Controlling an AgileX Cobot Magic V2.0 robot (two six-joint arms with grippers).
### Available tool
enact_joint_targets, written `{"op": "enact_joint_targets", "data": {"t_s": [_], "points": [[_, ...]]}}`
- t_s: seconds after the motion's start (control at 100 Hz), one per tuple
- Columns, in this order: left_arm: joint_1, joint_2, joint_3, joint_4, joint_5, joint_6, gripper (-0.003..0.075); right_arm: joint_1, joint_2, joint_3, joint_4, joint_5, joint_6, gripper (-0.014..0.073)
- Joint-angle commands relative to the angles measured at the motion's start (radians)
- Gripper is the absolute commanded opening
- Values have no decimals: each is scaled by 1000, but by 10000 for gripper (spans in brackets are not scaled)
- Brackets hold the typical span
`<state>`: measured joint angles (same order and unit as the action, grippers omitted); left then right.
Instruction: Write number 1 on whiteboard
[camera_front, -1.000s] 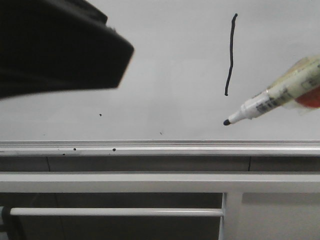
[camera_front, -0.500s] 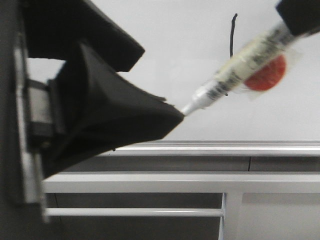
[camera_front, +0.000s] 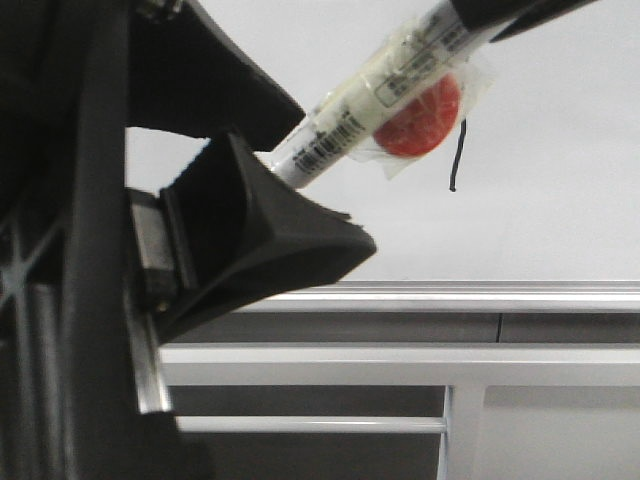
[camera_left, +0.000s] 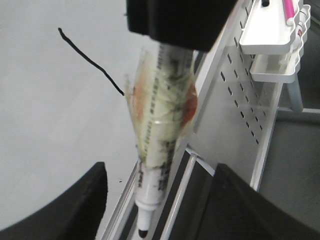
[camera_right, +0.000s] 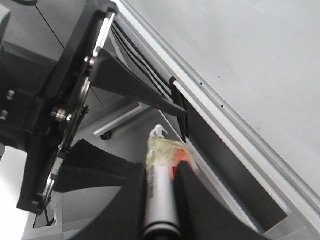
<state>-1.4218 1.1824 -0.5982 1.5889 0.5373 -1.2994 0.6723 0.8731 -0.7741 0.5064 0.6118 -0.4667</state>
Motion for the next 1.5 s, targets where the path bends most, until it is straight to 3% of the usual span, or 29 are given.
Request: {"op": "enact_joint_targets", "data": {"t_s": [0.0,0.37,0.42,0.49,0.6,0.91,0.98,1.05,1.13,1.2,1.26,1.33,1.4,1.45,1.47,1.49], "points": [[-6,-13,-33,38,47,-3,419,0,0,-38,24,-64,0,-51],[-6,-13,-33,38,82,-14,408,0,0,-38,33,-62,0,-52],[-6,-13,-33,38,78,-14,368,0,0,-38,41,-62,0,-52],[-6,-13,-33,38,74,-14,255,0,0,-38,44,-60,0,-52],[-6,-13,-33,38,60,-14,-19,0,0,-38,51,-50,0,-52],[-6,-13,-33,38,50,-14,-20,0,-4,-38,60,-57,0,-47],[-6,-13,-33,38,50,-22,-20,0,-4,-38,60,-63,-2,21],[-6,-13,-33,38,73,-64,-20,0,-8,-38,60,-83,-2,183],[-6,-13,-33,38,130,-147,-20,0,-20,-38,50,-128,-2,426],[-6,-13,-33,38,175,-239,-20,-2,-44,-43,18,-163,-2,516],[-6,-13,-33,38,191,-323,-20,-2,-69,-58,-37,-174,-2,479],[-6,-13,-33,38,191,-423,-20,-2,-102,-77,-93,-182,-2,359],[-6,-13,-33,38,191,-511,-20,-2,-140,-83,-151,-183,-2,162],[-10,-13,-33,38,191,-542,-20,-6,-168,-83,-193,-171,-2,-32],[-13,-13,-33,38,194,-553,-20,-9,-178,-83,-210,-161,0,-76],[-17,-13,-33,38,200,-567,-20,-14,-185,-83,-223,-153,0,-62]]}}
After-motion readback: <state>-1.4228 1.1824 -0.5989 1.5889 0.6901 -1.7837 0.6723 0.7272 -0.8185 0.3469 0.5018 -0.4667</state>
